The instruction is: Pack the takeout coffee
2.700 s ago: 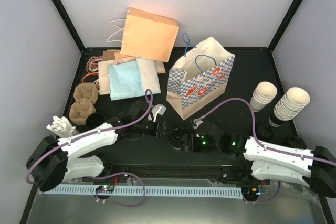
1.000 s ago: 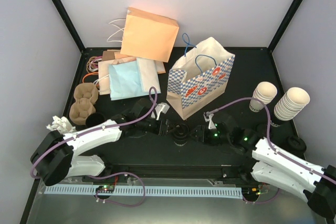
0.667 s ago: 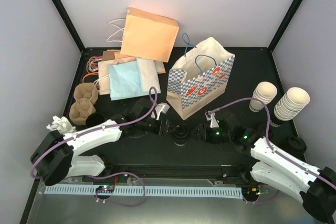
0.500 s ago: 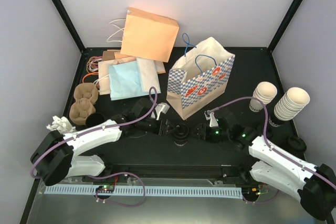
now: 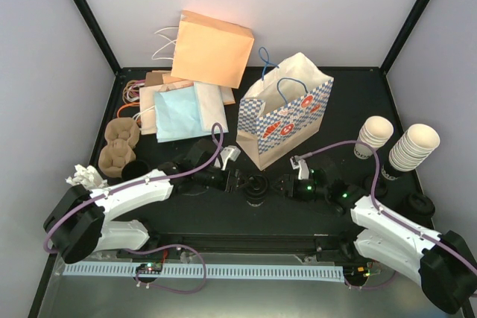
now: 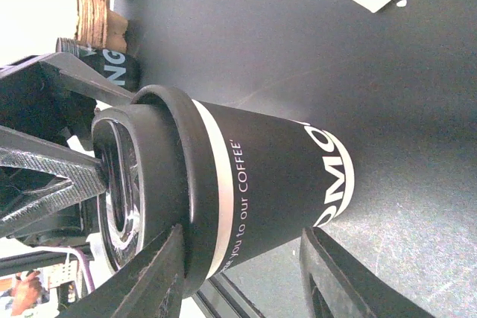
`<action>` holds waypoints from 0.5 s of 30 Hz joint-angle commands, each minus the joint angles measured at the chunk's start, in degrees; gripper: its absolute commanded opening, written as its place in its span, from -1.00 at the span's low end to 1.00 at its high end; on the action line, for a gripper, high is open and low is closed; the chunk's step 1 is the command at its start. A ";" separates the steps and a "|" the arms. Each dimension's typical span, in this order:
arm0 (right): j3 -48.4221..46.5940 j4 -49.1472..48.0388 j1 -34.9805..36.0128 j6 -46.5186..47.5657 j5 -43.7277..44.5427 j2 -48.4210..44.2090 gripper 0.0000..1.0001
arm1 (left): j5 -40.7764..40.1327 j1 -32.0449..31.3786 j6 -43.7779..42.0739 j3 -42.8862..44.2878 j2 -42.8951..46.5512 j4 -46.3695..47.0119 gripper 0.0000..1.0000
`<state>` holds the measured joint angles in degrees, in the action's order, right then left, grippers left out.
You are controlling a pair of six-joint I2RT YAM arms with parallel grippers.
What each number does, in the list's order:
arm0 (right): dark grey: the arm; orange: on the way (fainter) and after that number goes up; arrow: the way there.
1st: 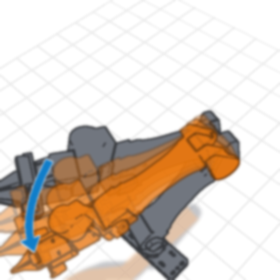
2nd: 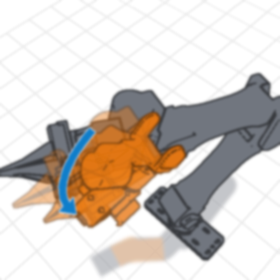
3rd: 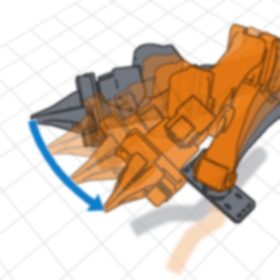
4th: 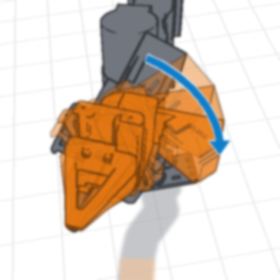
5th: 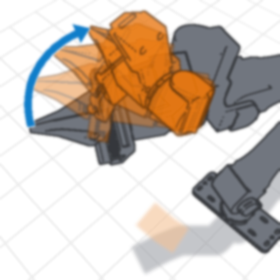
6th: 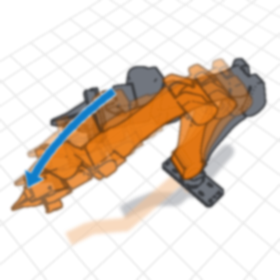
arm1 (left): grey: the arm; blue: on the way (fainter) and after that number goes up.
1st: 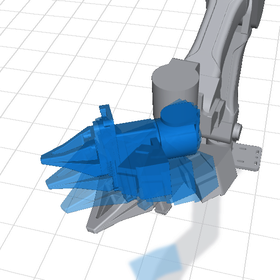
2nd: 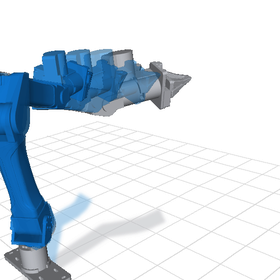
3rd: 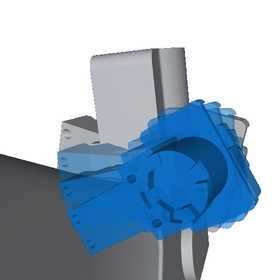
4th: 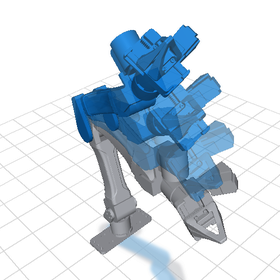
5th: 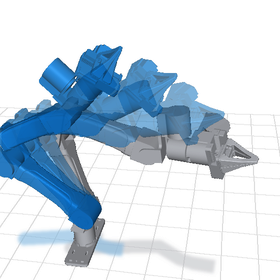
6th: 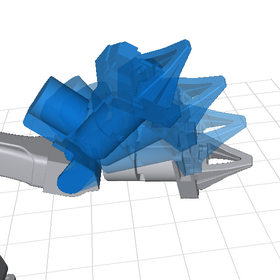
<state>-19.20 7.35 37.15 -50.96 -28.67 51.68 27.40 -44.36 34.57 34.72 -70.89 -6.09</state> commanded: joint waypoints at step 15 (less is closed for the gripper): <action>-20.10 30.54 0.11 23.23 10.46 -0.18 0.33 | -4.93 -0.64 -3.14 7.22 -1.35 -11.64 0.10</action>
<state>-34.79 29.30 37.21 -37.08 -21.04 50.19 25.93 -44.73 33.52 37.95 -71.53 -10.83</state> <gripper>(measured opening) 0.642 0.537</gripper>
